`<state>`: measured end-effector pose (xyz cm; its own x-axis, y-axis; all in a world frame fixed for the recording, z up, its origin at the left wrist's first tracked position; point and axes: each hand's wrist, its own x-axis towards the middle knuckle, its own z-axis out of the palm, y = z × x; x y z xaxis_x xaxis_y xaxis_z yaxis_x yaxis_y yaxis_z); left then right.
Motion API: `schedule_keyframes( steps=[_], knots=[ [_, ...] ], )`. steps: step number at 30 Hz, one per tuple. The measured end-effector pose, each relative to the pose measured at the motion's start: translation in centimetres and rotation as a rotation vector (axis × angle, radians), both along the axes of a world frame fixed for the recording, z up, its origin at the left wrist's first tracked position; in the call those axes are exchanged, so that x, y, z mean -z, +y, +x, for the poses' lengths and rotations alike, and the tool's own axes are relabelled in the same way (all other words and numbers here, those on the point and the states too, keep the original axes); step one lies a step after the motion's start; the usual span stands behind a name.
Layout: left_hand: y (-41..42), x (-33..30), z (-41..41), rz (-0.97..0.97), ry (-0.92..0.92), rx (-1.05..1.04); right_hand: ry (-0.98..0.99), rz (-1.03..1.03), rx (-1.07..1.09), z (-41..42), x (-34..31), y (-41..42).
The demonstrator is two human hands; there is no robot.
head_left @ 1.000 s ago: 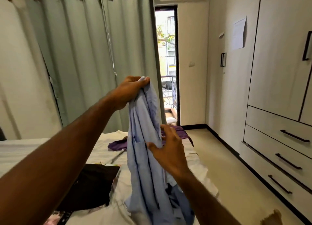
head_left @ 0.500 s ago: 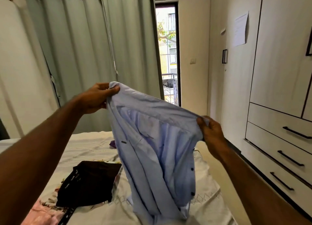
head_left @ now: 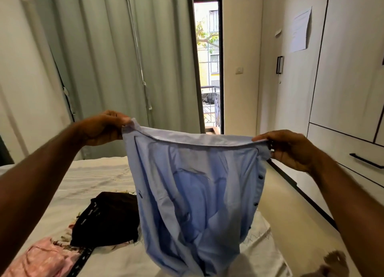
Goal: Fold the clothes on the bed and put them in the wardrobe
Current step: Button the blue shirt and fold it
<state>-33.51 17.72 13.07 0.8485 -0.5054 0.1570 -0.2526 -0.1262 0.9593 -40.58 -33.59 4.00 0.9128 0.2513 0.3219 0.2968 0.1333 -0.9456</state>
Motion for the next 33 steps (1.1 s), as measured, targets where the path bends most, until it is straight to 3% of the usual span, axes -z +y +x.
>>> schedule_keyframes(
  steps=[2, 7, 10, 11, 12, 15, 17, 21, 25, 30, 33],
  knots=[
    [0.0, -0.1, -0.2, 0.034, 0.061, 0.001, -0.017, -0.131, 0.076, 0.1, -0.5, 0.3],
    [-0.5, 0.3, 0.9, 0.420, -0.121, -0.155, -0.052, -0.452, 0.229, 0.6, -1.2, 1.8],
    [-1.8, 1.0, 2.4, 0.911, -0.415, -0.307, -0.036, -0.748, 0.169, 0.4, -1.3, 3.3],
    [-2.7, 1.6, 2.5, 0.988, -0.553, -0.358, -0.062, -0.836, 0.137, 0.3, -1.2, 4.1],
    [-3.8, 2.2, 2.6, 0.968, -0.671, -0.422, -0.104, -0.878, 0.101, 0.4, -1.0, 5.0],
    [-8.2, 3.9, 2.1, 0.661, -0.899, -0.554, -0.236, -0.809, -0.008, 0.5, -0.8, 8.0],
    [-11.4, 3.8, 1.2, 0.510, -0.913, -0.460, -0.333, -0.788, -0.034, 0.8, -1.2, 9.5],
    [-16.4, 3.0, -1.2, 0.382, -0.866, -0.108, -0.491, -0.825, 0.055, 2.0, -2.3, 11.2],
    [-19.2, 3.2, -2.1, 0.271, -0.883, -0.149, -0.457, -0.618, 0.082, 2.2, -3.0, 12.2],
    [-20.3, 5.7, -2.8, 0.033, -0.629, -0.597, -0.489, -0.515, 0.456, 3.2, -1.7, 13.0],
    [-20.7, 7.5, -4.0, 0.027, -0.348, -0.493, -0.462, -0.463, 0.674, 3.7, -1.2, 13.5]
  ],
)
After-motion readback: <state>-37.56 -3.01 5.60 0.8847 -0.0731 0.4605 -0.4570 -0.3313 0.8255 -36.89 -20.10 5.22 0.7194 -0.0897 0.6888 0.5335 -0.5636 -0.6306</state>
